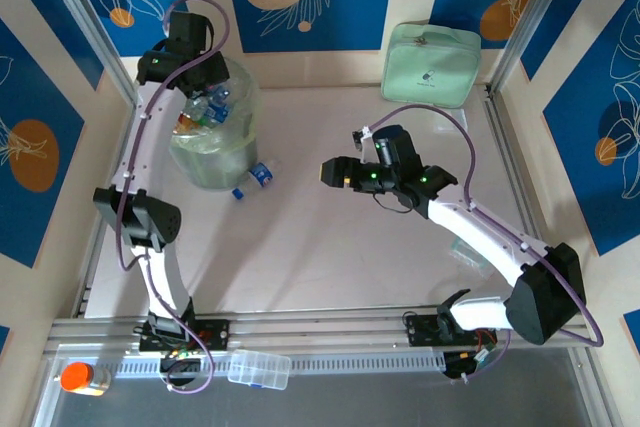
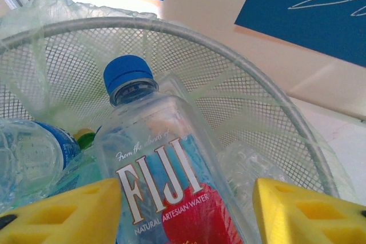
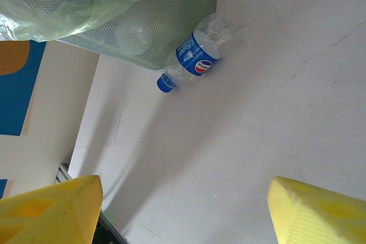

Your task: Put the plastic bottles in the bin

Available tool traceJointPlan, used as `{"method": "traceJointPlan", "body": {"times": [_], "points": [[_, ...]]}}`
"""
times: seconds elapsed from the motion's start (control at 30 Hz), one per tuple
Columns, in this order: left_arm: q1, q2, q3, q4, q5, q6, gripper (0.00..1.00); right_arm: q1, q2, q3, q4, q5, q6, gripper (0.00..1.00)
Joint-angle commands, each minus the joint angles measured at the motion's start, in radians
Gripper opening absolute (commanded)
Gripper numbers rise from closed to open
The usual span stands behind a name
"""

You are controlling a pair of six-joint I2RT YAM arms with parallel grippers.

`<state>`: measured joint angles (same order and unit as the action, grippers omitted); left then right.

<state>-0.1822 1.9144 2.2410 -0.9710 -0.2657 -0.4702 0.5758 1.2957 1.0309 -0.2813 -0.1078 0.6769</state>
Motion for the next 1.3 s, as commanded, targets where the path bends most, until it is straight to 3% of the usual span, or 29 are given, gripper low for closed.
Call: {"method": "traceJointPlan", "body": {"times": [0.0,0.4,0.53,0.83,1.07,1.27], "points": [[0.032,-0.003,-0.074,-0.055,0.032,-0.011,0.58,0.006,0.012,0.009,0.002,-0.01,0.0,0.76],[0.071,-0.077,-0.381,0.062,0.108,-0.056,0.54,0.03,0.02,0.055,-0.023,0.014,-0.004,0.76],[0.076,-0.098,-0.329,0.066,0.136,-0.035,0.55,0.036,0.02,0.077,-0.031,0.011,-0.004,0.76],[0.076,-0.095,-0.03,-0.031,0.152,-0.01,0.62,0.061,0.024,0.138,-0.055,0.025,-0.003,0.76],[0.076,-0.112,-0.021,-0.03,0.219,-0.013,0.67,0.063,0.04,0.182,-0.079,0.043,-0.011,0.76],[0.073,-0.299,-0.152,0.065,0.247,0.001,0.68,0.044,0.13,0.215,-0.043,0.02,0.061,0.75]]}}
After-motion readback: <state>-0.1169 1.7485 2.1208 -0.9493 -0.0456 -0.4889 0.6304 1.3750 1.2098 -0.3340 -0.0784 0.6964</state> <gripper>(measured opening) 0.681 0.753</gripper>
